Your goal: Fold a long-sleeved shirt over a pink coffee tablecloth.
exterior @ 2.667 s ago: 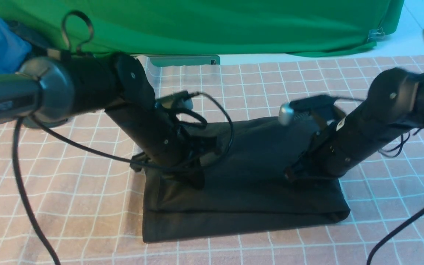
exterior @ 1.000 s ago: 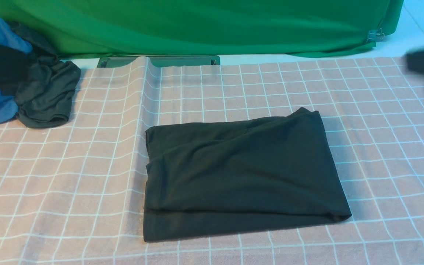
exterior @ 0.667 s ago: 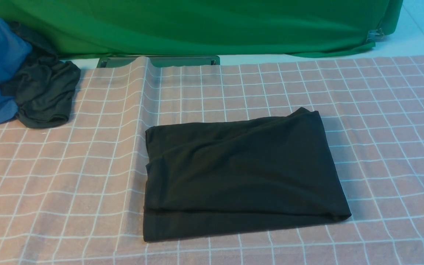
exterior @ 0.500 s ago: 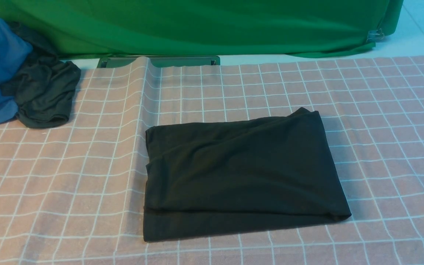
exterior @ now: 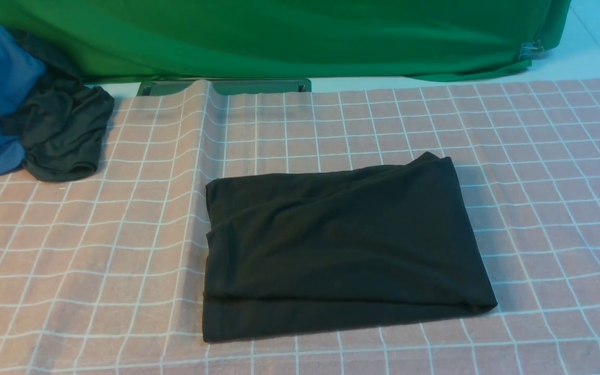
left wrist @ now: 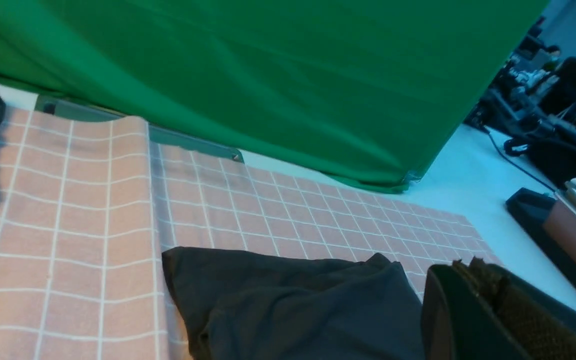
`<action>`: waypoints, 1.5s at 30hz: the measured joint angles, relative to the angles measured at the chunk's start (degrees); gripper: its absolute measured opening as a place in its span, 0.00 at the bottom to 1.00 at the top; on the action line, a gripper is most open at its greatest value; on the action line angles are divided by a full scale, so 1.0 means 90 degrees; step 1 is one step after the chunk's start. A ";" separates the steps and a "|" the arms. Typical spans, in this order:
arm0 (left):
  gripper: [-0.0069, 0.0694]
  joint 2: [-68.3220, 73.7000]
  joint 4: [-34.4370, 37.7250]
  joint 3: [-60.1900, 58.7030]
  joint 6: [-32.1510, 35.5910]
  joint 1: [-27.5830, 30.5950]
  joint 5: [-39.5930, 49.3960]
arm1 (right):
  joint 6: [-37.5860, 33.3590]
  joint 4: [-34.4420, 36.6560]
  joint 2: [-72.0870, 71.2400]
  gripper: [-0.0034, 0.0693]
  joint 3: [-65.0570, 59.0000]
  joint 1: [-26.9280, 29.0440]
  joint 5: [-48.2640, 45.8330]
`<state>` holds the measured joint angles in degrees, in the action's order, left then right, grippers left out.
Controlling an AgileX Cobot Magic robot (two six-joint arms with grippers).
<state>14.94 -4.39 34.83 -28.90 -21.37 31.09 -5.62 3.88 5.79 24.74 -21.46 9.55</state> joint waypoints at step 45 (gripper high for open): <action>0.10 -0.1667 0.0981 -0.3912 0.2091 0.2441 -0.1995 | 0.0013 0.0000 0.0000 0.37 0.0000 0.0000 0.0000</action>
<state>-0.07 4.44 -0.37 -10.09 0.60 13.13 -5.51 3.88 5.79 24.74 -21.46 9.55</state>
